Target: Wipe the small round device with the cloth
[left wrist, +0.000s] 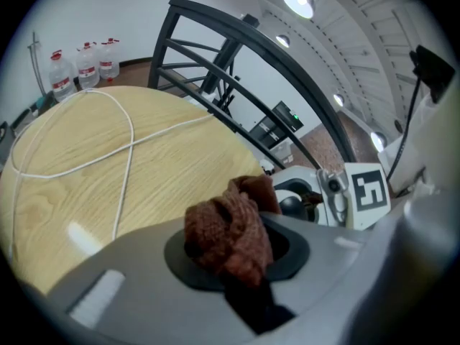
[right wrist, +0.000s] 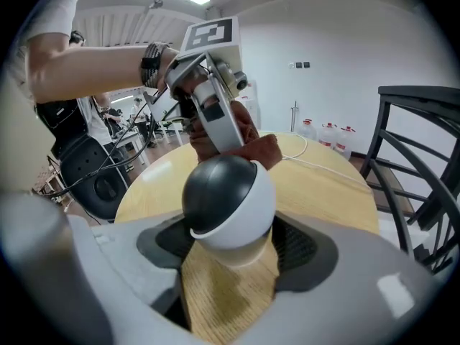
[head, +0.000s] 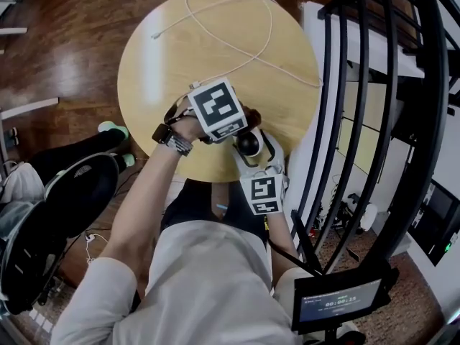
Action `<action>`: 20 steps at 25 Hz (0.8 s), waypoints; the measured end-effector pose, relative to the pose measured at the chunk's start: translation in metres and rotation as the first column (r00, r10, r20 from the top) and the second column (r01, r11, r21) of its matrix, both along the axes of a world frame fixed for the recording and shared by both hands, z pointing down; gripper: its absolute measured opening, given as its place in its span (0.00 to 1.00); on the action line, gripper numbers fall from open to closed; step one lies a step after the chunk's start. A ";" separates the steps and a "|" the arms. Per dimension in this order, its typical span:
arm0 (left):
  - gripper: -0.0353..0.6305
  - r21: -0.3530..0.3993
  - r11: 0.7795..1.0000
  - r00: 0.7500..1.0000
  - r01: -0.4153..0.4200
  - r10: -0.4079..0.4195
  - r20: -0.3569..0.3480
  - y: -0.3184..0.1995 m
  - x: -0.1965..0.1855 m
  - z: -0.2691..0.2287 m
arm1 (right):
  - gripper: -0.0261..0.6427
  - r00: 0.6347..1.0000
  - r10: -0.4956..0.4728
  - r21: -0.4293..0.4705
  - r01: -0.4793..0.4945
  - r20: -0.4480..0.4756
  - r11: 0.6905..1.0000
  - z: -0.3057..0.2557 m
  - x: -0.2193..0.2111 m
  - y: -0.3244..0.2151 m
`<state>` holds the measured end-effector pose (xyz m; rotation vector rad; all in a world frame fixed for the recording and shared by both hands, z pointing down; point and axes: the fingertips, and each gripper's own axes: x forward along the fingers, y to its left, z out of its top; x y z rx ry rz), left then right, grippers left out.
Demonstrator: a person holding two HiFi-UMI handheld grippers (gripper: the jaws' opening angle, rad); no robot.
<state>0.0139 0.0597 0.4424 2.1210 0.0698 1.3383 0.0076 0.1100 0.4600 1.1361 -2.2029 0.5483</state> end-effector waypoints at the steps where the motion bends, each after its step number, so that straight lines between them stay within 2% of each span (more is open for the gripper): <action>1: 0.18 -0.006 1.000 1.000 -0.001 0.001 0.001 0.000 -0.001 0.003 | 0.53 1.000 -0.002 0.002 0.002 0.002 1.000 -0.001 -0.001 0.000; 7: 0.18 -0.034 0.999 1.000 -0.006 0.007 0.023 0.002 -0.006 0.019 | 0.53 1.000 -0.019 0.000 0.019 0.003 1.000 -0.006 -0.004 0.003; 13: 0.17 -0.029 0.999 0.996 -0.039 0.041 0.080 0.007 -0.015 0.036 | 0.53 0.999 -0.044 0.005 0.044 0.010 0.999 -0.005 -0.011 0.007; 17: 0.17 -0.002 0.997 0.986 -0.082 0.081 0.146 0.012 -0.021 0.045 | 0.53 0.999 -0.052 0.002 0.052 -0.004 0.999 -0.008 -0.013 0.010; 20: 0.17 0.010 0.992 0.967 -0.128 0.122 0.222 0.018 -0.031 0.055 | 0.53 0.998 -0.057 -0.002 0.056 -0.004 0.998 -0.009 -0.015 0.012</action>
